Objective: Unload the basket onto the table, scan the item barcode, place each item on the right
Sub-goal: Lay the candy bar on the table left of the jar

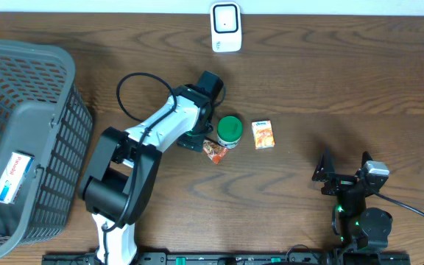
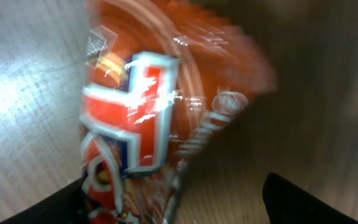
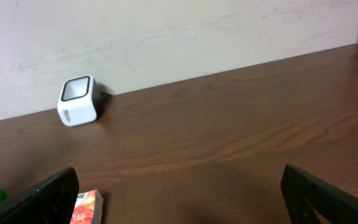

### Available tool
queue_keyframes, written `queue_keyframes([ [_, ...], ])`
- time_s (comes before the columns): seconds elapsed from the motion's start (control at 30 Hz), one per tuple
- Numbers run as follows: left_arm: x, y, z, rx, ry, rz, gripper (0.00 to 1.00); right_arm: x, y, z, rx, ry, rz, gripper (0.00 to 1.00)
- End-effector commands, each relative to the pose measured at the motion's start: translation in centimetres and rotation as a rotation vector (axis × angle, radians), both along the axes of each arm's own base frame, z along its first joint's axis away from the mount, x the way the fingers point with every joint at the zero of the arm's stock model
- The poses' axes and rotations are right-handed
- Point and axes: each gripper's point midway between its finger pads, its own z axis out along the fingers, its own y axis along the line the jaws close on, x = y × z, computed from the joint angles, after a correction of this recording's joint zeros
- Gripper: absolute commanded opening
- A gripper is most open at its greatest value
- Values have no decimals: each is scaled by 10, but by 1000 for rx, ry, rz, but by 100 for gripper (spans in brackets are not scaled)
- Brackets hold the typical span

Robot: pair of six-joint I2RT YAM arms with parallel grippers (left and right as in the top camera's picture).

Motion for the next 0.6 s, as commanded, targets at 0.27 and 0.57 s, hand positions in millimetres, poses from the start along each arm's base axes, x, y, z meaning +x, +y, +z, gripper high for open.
queue_keyframes([
  [0.27,42,33,215,57,-570,-369,87,0,-2,-1,8,3,-12,99],
  [0.57,-14,187,413,1069,-798,-598,93,0,-2,-1,7,3,-12,99],
])
